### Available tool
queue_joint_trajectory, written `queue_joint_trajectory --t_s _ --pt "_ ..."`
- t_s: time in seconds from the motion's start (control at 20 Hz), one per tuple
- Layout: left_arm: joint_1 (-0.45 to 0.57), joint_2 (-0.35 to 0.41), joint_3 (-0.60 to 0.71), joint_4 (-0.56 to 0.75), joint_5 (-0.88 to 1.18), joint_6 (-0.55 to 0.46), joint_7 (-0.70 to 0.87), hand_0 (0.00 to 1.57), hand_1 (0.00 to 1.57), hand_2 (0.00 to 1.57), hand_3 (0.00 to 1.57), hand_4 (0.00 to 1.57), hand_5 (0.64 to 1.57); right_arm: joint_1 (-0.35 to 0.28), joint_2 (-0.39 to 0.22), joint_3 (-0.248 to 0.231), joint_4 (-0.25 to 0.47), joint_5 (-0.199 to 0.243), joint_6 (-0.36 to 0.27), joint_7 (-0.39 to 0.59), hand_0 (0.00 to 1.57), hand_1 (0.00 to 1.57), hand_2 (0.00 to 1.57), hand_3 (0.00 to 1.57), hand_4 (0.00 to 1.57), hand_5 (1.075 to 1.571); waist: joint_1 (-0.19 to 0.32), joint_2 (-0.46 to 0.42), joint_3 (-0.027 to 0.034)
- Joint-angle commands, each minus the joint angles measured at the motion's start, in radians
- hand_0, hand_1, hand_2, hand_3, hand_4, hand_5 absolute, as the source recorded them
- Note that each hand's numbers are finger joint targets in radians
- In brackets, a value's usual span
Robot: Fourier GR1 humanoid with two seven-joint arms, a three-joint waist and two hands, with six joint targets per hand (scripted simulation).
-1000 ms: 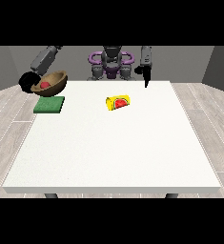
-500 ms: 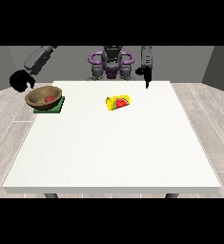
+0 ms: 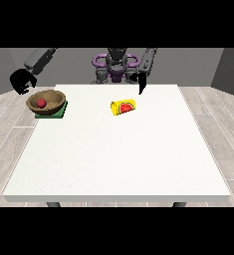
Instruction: Pick the cup and pour the ball into the bowl, then pick the bowl and place it on the pad
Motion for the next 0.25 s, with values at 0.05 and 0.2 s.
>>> queue_joint_trajectory --t_s 0.05,0.2 --pt "0.008 -0.002 -0.095 0.041 0.062 0.095 -0.034 0.00 0.00 0.00 0.00 1.22 1.340 -0.018 -0.057 -0.006 0.002 -0.027 0.109 0.058 0.00 0.00 0.54 0.72 0.69 1.111 -0.027 -0.014 0.0003" --pt "-0.026 -0.002 -0.095 0.092 0.075 0.125 -0.008 0.00 0.00 0.00 0.00 1.22 1.340 0.015 -0.010 0.026 -0.038 -0.009 0.094 0.054 0.00 0.00 0.58 0.75 0.71 1.075 -0.044 -0.073 0.0001"
